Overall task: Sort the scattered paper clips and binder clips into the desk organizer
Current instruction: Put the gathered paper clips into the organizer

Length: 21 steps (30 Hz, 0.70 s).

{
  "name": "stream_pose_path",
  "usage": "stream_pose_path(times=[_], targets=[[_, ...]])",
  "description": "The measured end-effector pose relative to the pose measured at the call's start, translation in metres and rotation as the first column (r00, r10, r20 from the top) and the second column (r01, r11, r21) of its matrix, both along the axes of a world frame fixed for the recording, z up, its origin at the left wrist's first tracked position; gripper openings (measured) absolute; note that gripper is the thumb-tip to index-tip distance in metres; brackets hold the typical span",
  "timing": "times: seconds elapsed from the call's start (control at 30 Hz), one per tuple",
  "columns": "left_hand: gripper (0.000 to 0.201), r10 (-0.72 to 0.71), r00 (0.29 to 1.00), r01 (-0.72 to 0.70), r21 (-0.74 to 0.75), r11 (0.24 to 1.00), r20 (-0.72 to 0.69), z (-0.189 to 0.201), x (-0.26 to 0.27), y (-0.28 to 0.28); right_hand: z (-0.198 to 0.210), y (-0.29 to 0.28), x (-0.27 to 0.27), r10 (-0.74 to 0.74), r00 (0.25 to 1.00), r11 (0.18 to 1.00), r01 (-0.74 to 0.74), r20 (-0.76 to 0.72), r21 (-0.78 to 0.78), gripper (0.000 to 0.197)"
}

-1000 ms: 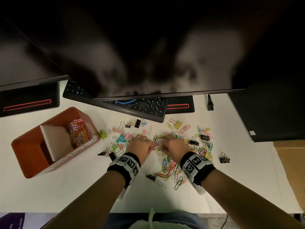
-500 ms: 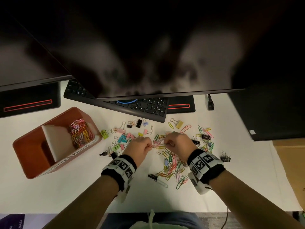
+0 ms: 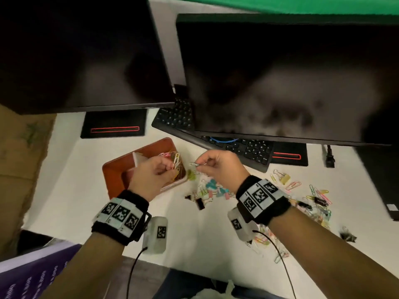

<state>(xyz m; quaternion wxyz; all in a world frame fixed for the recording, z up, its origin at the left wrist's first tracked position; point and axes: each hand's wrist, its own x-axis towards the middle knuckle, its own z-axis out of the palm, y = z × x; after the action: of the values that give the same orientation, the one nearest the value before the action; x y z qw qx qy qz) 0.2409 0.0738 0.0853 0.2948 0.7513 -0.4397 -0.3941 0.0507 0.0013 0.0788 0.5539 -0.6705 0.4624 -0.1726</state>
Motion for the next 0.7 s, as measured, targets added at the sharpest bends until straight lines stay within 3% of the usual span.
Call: stream_pose_path(times=[0.17, 0.3, 0.5, 0.7], targets=[[0.024, -0.034, 0.998, 0.028, 0.099, 0.995, 0.057, -0.006, 0.031, 0.001, -0.007, 0.002, 0.064, 0.033, 0.999, 0.998, -0.035, 0.034, 0.05, 0.02], [0.029, -0.019, 0.996, 0.012, 0.076, 0.997, 0.087, -0.009, 0.039, 0.006, -0.016, 0.003, 0.067, -0.002, 1.0, 0.998, 0.002, -0.006, 0.064, 0.017], [0.018, -0.091, 0.996, 0.091, -0.03, 0.995, -0.02, 0.0, 0.009, 0.007, -0.018, 0.007, -0.005, -0.097, 0.993, 0.995, 0.097, -0.064, -0.005, 0.013], [0.013, -0.355, 0.934, 0.355, 0.002, 0.935, -0.043, -0.025, -0.068, -0.005, -0.053, 0.015, -0.118, -0.212, 0.891, 0.977, 0.189, -0.401, -0.097, 0.017]])
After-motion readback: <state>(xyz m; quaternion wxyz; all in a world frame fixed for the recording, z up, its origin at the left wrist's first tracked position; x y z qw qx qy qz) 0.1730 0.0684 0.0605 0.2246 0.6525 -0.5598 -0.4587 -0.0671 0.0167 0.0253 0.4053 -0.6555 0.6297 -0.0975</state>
